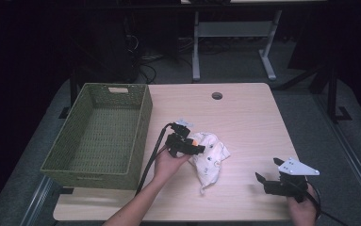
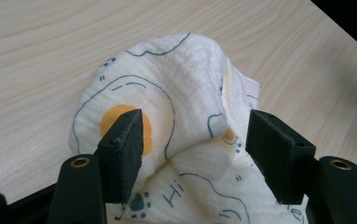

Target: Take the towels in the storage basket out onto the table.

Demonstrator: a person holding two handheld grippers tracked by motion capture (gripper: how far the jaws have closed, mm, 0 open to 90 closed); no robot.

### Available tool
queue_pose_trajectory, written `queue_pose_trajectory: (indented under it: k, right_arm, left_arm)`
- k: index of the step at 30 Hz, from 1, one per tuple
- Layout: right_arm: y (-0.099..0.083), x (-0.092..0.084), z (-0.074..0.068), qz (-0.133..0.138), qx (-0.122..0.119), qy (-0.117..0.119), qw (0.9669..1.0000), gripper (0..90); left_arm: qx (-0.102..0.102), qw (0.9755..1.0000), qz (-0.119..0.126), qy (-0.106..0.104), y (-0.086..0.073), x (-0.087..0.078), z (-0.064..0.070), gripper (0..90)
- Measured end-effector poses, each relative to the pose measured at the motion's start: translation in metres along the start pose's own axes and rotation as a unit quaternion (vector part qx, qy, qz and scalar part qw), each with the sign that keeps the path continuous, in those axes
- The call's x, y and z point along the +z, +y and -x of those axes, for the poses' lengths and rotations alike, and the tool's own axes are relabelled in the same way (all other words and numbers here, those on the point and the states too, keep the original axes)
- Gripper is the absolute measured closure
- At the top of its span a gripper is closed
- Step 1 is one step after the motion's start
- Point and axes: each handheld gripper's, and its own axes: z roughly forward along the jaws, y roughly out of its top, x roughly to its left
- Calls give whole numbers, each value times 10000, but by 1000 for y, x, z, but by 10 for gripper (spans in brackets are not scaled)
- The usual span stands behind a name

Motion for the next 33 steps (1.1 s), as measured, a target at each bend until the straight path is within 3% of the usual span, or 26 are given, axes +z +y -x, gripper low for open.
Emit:
queue_pose_trajectory:
  k: [15,20,24,33]
  right_arm:
    - [0,-2,-3,-29,17,-52,10000,137]
    - [0,0,-5,-46,-2,-41,10000,137]
    - [0,-1,-4,-64,4,-47,10000,137]
    - [-1,-2,-5,-69,41,-63,9999,137]
  left_arm:
    - [100,9999,99,38,-10,-14,0,338]
    - [222,9997,31,96,-14,-17,0,337]
    - [131,9998,92,73,-16,-20,0,334]
    - [250,9996,49,123,-27,-25,2,334]
